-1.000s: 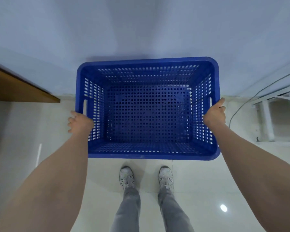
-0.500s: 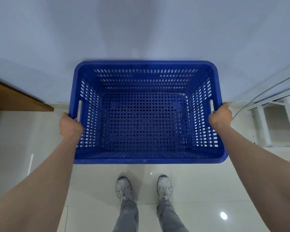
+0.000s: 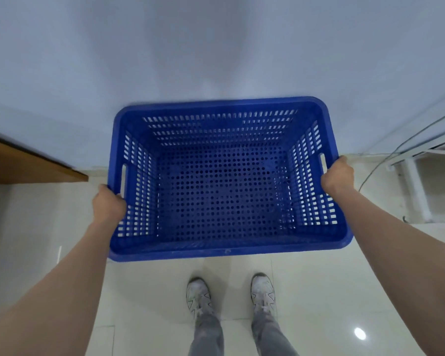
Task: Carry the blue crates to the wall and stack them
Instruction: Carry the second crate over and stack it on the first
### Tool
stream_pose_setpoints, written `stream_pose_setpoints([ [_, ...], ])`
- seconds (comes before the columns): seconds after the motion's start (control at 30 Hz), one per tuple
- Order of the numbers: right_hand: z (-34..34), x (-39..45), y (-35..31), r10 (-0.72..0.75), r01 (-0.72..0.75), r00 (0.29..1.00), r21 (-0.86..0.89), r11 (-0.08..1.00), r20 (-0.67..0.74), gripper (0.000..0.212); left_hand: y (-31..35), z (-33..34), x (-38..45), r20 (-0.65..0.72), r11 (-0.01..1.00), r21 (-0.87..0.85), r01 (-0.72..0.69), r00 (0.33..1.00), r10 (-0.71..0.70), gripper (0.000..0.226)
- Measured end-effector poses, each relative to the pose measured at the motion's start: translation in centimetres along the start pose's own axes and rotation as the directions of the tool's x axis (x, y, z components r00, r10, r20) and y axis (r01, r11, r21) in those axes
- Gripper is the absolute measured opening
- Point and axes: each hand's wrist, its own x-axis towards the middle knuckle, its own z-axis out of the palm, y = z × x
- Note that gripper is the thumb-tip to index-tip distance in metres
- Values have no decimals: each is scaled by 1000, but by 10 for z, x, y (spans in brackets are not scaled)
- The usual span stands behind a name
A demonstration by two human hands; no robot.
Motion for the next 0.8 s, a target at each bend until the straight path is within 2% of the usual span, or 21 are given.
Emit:
stream_pose_setpoints([
  [0.07,-4,-3,0,-9,10,1000,-15,1000,18,48,1,-2,-6,42,999,39,0,999,-1,39],
  [0.13,-11,-13,-2,-54,55,998,-62,997,8,57,9,-9,-19,16,988,151,-36,999,34,50],
  [0.2,-21,-30,-3,-126,124,992,-134,983,-2,67,19,-20,-37,-15,960,250,-123,991,131,53],
  [0.3,-43,-66,-7,-272,273,962,-238,932,35,71,40,-40,-81,38,900,319,-298,953,302,55],
  [0.4,-80,-106,-21,-371,383,924,-271,883,96,68,69,-73,-131,75,886,311,-345,938,339,56],
  [0.53,-147,-152,-44,-503,498,863,-255,829,52,63,107,-129,-187,94,884,264,-386,922,375,57],
  [0.67,-216,-199,-52,-581,556,813,-283,782,-9,60,135,-187,-234,59,853,246,-460,885,461,59],
  [0.8,-269,-263,-44,-600,551,798,-326,768,-63,61,153,-228,-283,71,783,231,-577,813,578,61],
])
